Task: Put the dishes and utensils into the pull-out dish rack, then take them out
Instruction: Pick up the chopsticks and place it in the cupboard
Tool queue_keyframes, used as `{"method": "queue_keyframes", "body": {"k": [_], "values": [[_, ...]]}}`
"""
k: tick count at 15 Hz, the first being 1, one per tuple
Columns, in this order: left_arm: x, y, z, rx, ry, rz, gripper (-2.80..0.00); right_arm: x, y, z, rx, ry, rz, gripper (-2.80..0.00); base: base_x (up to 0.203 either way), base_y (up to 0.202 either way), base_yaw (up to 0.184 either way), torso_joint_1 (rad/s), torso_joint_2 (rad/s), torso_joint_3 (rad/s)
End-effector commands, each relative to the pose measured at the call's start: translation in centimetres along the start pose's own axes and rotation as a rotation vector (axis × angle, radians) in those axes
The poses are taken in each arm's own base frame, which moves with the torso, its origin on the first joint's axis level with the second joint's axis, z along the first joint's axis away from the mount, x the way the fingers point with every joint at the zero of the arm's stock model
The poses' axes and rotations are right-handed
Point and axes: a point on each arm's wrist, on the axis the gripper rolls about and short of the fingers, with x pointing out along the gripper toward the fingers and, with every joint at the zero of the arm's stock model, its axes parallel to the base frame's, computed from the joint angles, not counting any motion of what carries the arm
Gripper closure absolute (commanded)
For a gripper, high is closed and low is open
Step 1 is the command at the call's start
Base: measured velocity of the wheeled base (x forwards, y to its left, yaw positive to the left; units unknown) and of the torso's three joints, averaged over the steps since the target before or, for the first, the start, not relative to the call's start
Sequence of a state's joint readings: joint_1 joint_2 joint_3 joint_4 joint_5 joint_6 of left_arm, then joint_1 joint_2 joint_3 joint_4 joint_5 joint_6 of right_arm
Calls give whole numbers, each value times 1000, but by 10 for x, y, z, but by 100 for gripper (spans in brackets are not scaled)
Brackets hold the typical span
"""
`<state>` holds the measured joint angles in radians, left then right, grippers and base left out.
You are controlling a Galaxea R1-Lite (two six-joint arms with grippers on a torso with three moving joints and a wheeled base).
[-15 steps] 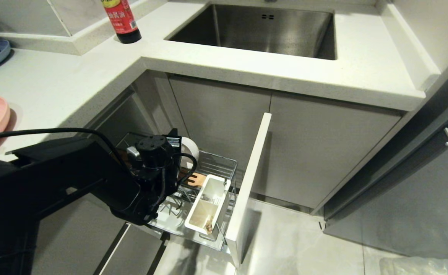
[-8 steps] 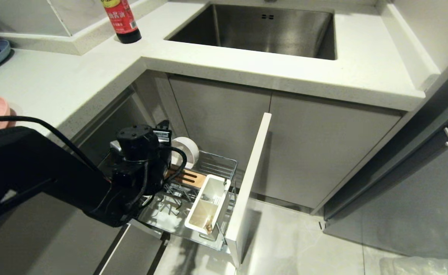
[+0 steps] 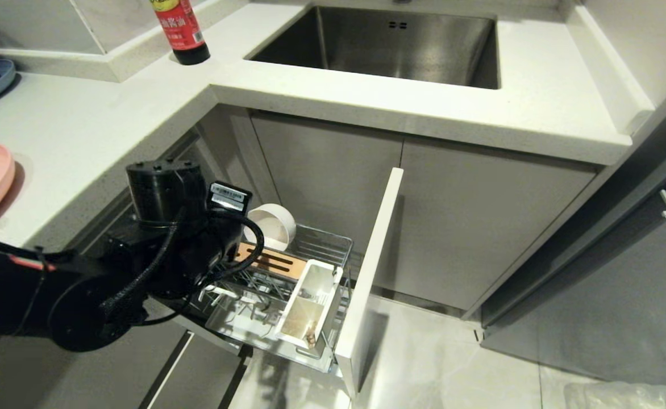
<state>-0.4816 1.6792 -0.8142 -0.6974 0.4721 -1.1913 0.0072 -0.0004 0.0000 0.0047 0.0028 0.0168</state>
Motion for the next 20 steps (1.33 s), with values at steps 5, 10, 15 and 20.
{"method": "queue_keyframes", "body": {"k": [5, 10, 15, 20], "values": [[-58, -58, 32, 241, -54, -231, 0, 0, 0, 0, 0, 0, 1, 0, 0, 0, 0, 0, 0, 0], [-110, -105, 84, 671, -193, -261, 0, 0, 0, 0, 0, -1, 1, 0, 0, 0, 0, 0, 0, 0], [-147, -127, 162, 871, -310, 16, 0, 0, 0, 0, 0, -1, 1, 0, 0, 0, 0, 0, 0, 0], [-169, -119, 213, 739, -310, 422, 0, 0, 0, 0, 0, -1, 1, 0, 0, 0, 0, 0, 0, 0]]}}
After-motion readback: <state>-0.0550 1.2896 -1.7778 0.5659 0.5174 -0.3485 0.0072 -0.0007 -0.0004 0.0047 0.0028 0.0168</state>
